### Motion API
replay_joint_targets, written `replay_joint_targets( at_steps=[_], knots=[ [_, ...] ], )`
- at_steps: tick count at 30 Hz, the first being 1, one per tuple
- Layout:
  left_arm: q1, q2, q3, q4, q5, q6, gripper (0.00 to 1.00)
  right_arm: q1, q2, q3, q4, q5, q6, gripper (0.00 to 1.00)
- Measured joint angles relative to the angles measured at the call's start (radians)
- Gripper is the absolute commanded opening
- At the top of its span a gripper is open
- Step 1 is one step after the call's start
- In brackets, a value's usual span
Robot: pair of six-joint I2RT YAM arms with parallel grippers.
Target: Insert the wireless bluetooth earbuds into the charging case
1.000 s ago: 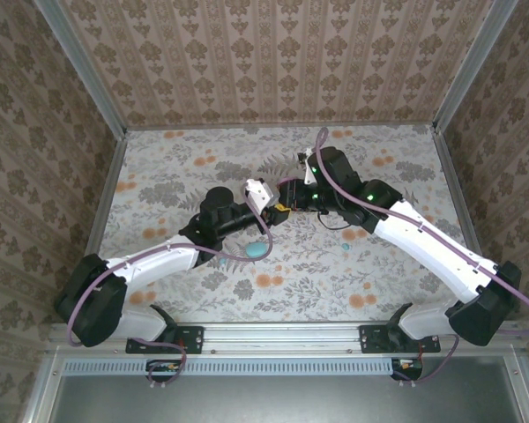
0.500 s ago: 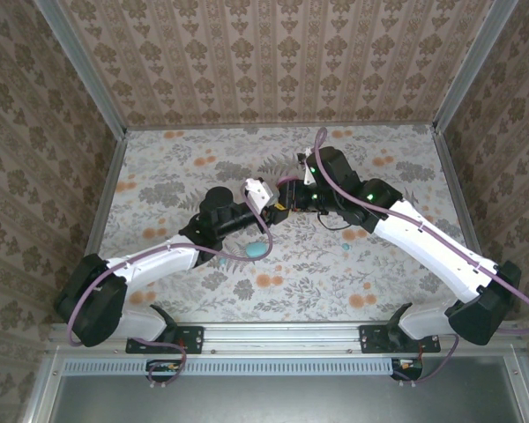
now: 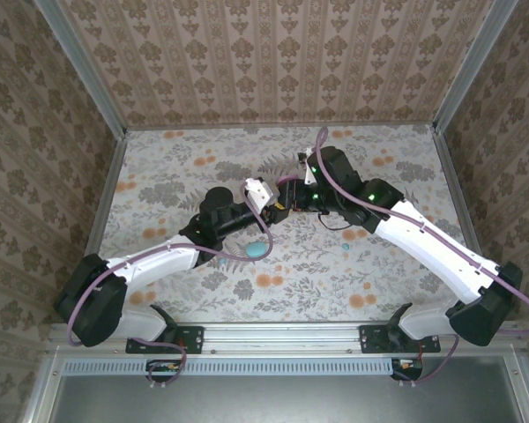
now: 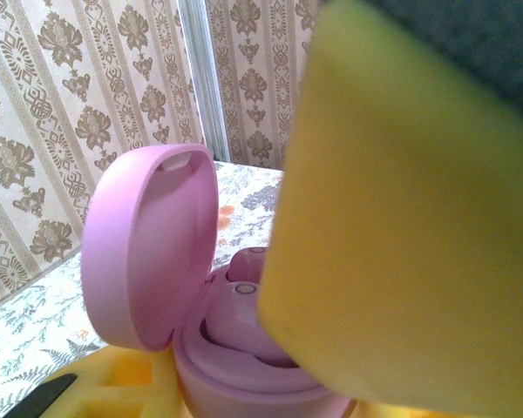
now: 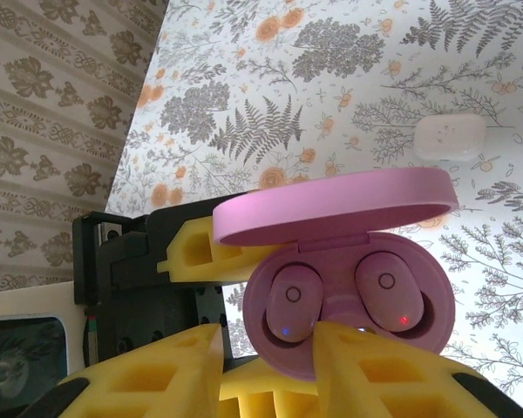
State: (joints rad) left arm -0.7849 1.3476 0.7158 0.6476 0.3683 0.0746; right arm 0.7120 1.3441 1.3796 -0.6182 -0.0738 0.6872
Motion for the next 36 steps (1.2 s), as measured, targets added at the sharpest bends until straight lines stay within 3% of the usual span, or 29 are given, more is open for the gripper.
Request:
replay_joint_targets(
  at_steps=[14,20,26,36],
  knots=[
    [0.000,0.000,0.000,0.021,-0.001,0.005,0.33,-0.008,-0.154,0.000,-0.011,0.042,-0.030,0.37],
    [0.000,0.000,0.000,0.021,0.048,0.037,0.33,-0.175,-0.161,0.093,-0.056,0.034,-0.087,0.41],
    [0.000,0.000,0.004,0.019,0.115,0.061,0.33,-0.296,-0.027,0.175,-0.080,-0.121,-0.119,0.43],
    [0.008,0.000,0.029,0.019,0.164,0.077,0.34,-0.304,0.173,0.215,-0.099,-0.378,-0.155,0.42]
  ],
)
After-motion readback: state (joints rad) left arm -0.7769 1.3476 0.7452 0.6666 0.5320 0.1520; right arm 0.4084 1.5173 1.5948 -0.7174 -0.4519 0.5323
